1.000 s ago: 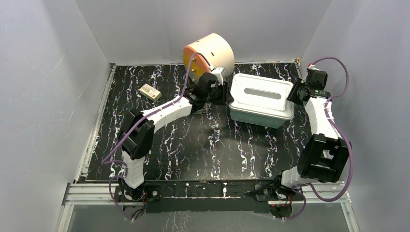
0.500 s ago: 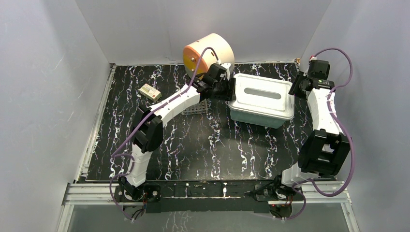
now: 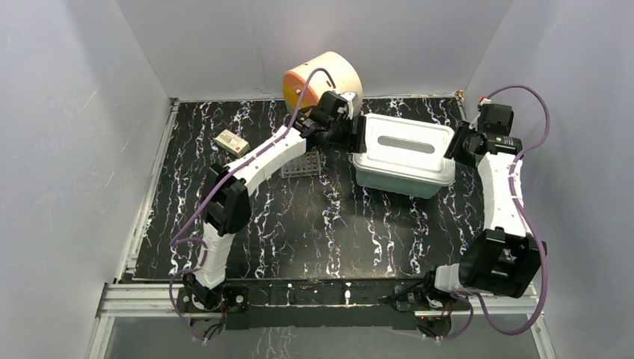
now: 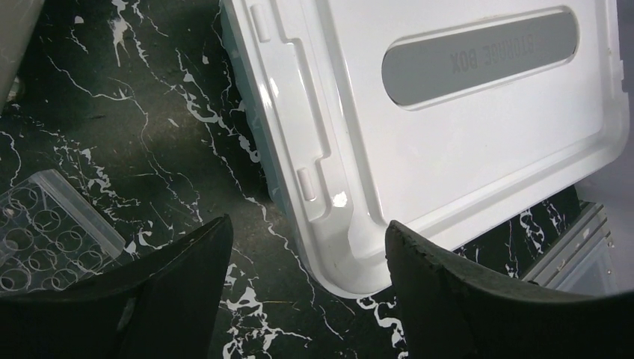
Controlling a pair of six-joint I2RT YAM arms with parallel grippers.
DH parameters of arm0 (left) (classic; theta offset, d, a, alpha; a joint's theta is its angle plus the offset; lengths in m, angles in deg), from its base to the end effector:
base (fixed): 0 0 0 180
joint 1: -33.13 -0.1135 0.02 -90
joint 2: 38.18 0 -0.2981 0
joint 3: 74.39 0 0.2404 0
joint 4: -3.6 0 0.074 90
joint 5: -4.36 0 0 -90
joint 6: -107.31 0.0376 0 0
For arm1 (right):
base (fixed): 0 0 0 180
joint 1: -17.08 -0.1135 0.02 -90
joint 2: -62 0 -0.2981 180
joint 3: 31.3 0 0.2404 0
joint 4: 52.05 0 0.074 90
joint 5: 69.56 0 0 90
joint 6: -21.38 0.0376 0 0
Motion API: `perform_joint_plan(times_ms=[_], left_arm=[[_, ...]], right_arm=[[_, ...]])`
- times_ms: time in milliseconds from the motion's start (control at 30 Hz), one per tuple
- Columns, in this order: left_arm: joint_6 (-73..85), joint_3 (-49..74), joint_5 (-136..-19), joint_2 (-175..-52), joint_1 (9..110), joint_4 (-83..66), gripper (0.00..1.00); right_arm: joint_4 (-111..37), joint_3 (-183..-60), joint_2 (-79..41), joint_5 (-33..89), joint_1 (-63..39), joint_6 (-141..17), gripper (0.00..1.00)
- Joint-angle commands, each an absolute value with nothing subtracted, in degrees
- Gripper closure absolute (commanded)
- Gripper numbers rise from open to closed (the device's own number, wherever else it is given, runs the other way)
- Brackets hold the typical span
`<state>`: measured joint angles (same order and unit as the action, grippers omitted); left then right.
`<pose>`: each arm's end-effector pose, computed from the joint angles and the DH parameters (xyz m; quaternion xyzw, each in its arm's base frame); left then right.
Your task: Organize the chemistry lab equipment
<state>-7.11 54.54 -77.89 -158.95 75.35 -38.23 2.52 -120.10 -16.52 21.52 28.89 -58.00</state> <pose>0.3691 -0.3418 0.3421 0.1676 0.8641 -0.3085 0.3608 0.2714 -0.0560 0.3706 0.1756 0.9046 0.0047 0.3885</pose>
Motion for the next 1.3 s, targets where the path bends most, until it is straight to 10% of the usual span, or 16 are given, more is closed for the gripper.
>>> perform_joint_plan(times_ms=[0,500,1267], left_arm=[[-7.74,52.78,-74.91,-155.52,75.23,-39.44,0.34],[-7.66,43.99,-76.59,-154.35,75.23,-39.91,0.76],[-6.90,65.10,-76.34,-160.03,74.54,-46.92,0.61]], right_arm=[[4.36,-117.76,-14.10,21.24,28.68,-56.59,0.50],[3.37,-108.51,-13.44,20.76,28.71,-55.67,0.68],[6.72,-125.97,-15.18,17.59,28.76,-55.52,0.64]])
